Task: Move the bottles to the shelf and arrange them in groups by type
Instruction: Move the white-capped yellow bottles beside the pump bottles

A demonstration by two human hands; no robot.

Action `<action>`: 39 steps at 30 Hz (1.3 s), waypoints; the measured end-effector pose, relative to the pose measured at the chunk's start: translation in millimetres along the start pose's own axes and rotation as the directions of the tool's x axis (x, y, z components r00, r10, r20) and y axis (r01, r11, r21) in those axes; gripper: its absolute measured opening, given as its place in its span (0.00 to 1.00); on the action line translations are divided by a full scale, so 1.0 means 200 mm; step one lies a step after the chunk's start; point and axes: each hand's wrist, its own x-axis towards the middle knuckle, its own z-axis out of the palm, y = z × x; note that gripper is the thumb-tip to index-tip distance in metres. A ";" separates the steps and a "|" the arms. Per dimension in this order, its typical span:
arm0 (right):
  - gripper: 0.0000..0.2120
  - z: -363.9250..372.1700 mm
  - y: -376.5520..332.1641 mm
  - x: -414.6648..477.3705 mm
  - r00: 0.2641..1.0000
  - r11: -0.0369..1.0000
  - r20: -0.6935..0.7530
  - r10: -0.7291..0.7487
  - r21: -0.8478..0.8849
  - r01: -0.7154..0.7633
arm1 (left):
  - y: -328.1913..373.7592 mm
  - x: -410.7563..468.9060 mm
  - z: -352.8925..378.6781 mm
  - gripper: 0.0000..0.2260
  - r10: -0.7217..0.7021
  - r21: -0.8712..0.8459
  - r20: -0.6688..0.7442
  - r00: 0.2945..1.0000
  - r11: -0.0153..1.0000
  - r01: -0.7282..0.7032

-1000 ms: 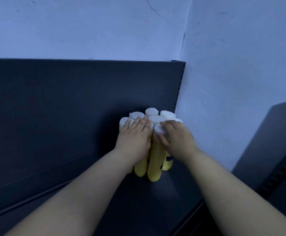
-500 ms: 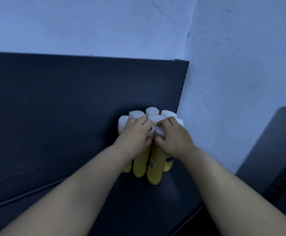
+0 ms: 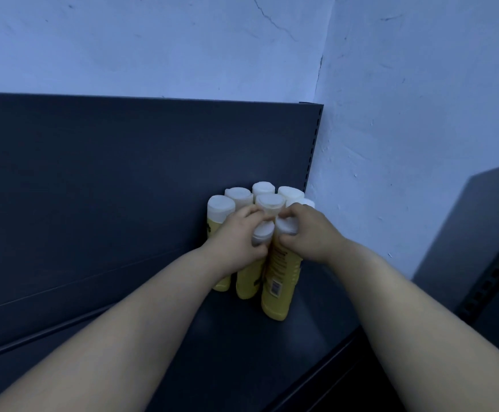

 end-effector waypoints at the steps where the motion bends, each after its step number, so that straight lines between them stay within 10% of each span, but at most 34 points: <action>1: 0.22 -0.01 0.00 -0.01 1.000 1.000 0.008 -0.003 0.019 0.002 | 0.00 -0.01 0.00 0.26 0.000 0.005 0.009 1.000 1.000 0.000; 17: 0.26 -0.07 0.02 -0.04 0.989 0.995 0.136 -0.062 0.082 0.051 | 0.10 -0.04 0.01 0.11 -0.036 0.407 -0.045 0.998 0.912 0.051; 23: 0.25 -0.06 0.04 -0.02 1.000 0.907 0.007 0.014 -0.420 -0.010 | 0.15 0.00 -0.03 0.15 -0.123 0.543 -0.113 0.986 0.824 0.165; 28: 0.20 -0.01 0.07 -0.02 0.982 0.941 0.078 -0.174 -0.281 0.189 | 0.22 0.04 -0.05 0.18 -0.205 0.601 -0.031 0.978 0.778 0.182; 34: 0.28 -0.04 0.05 -0.03 0.994 0.880 0.091 0.057 -0.474 -0.007 | 0.19 0.03 -0.04 0.18 -0.257 0.346 0.062 0.964 0.912 0.221; 39: 0.28 -0.11 0.05 -0.04 0.984 0.828 0.069 0.164 -0.552 -0.099 | 0.16 -0.01 -0.12 0.29 -0.466 0.623 -0.044 0.884 0.678 0.389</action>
